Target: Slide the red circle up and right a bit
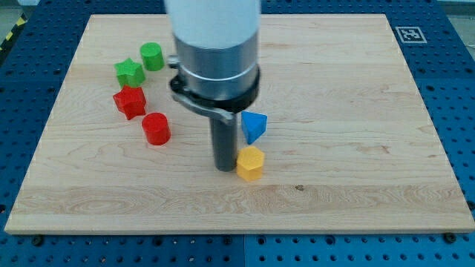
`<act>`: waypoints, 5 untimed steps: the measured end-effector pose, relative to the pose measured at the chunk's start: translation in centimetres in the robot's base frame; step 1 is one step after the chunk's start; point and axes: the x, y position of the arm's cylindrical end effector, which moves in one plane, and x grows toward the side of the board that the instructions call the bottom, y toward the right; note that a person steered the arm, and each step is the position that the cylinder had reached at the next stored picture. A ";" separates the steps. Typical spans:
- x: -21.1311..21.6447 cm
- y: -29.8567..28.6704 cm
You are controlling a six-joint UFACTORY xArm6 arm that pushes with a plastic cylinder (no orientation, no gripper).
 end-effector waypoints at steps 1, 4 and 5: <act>0.9 1.6; -2.2 -14.8; -3.3 -14.5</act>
